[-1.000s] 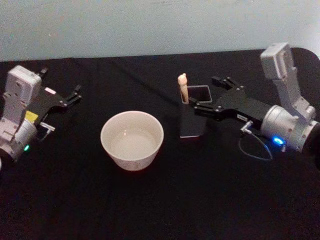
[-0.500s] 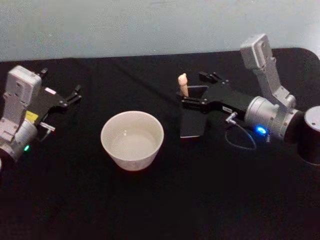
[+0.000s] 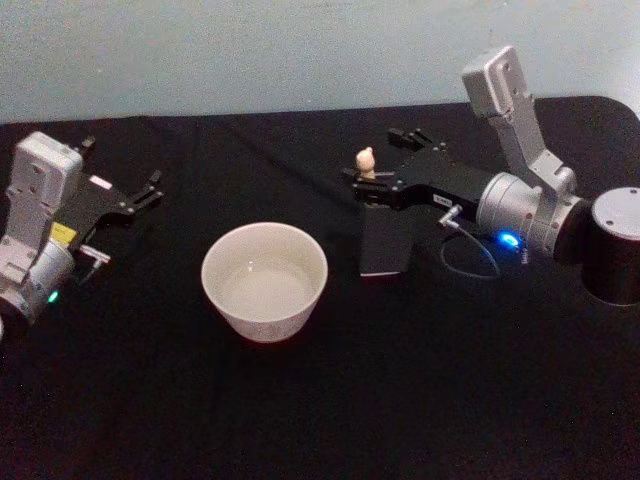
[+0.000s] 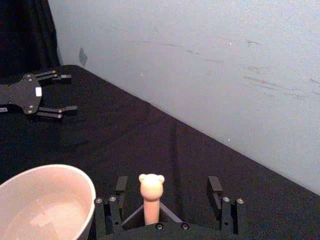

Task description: Pick up the stirring spoon with one hand, stir inside the cup, then place it back in its original position.

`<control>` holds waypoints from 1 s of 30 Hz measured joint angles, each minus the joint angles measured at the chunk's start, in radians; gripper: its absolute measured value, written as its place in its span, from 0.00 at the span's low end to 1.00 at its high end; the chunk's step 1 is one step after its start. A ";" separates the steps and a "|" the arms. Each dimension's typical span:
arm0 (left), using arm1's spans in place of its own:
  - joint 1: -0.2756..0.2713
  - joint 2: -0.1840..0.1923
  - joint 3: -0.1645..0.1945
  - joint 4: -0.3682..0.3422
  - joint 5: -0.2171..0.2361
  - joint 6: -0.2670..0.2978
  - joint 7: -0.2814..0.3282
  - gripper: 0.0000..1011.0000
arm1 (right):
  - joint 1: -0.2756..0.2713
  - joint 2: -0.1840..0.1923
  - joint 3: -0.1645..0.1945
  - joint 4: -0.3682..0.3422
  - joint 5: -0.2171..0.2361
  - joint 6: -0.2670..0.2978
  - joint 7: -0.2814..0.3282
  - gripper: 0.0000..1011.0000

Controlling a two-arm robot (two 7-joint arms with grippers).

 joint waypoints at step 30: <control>0.000 0.000 0.000 0.000 0.000 0.000 0.000 0.99 | 0.029 -0.022 -0.013 0.022 -0.034 0.042 0.008 0.99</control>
